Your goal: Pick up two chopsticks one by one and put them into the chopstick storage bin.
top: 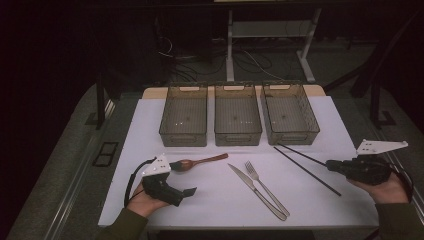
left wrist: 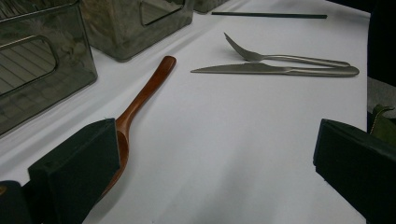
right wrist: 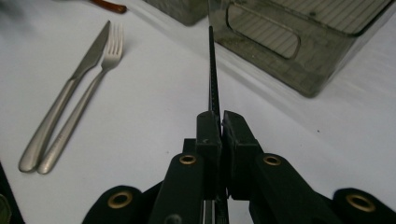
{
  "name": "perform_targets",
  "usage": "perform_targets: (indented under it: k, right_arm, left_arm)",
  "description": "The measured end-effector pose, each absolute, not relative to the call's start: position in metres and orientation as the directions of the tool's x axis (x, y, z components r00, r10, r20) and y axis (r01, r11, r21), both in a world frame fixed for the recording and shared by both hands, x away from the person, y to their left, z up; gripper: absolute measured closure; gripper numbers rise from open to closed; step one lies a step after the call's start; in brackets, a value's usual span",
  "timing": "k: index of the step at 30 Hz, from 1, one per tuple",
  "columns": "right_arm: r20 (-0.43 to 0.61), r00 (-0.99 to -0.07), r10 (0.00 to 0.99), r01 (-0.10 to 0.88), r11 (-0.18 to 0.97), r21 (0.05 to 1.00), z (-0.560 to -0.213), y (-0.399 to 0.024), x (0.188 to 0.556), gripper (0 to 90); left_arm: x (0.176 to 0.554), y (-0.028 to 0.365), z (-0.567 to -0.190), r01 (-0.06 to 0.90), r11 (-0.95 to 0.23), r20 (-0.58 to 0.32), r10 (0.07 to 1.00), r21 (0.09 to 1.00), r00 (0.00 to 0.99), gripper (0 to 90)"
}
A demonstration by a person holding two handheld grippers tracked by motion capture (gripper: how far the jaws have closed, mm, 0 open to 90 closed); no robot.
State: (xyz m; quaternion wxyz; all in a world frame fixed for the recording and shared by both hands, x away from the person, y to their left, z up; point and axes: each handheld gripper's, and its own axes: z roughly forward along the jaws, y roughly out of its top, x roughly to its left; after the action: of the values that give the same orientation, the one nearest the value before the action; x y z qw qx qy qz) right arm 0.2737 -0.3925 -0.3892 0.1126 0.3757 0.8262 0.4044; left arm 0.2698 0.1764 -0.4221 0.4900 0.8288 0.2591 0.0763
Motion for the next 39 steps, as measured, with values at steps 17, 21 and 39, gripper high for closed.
perform_targets:
  k: [17, 21, 39]
  right_arm:
    - [0.125, -0.734, 0.668, 0.445, 0.333, 0.831, -0.351, -0.362, 0.287, 84.5]
    - [0.11, -0.737, 0.667, 0.434, 0.342, 0.834, -0.345, -0.353, 0.293, 84.5]
    - [0.065, -0.725, 0.686, 0.426, 0.372, 0.825, -0.329, -0.289, 0.334, 84.4]
  left_arm:
    - [0.271, 0.174, -0.424, 0.362, -0.384, -0.133, 0.509, 0.849, 0.85, 0.0]
    - [0.271, 0.174, -0.423, 0.36, -0.387, -0.13, 0.506, 0.849, 0.852, 0.0]
    - [0.271, 0.17, -0.425, 0.356, -0.397, -0.128, 0.496, 0.846, 0.859, 0.0]
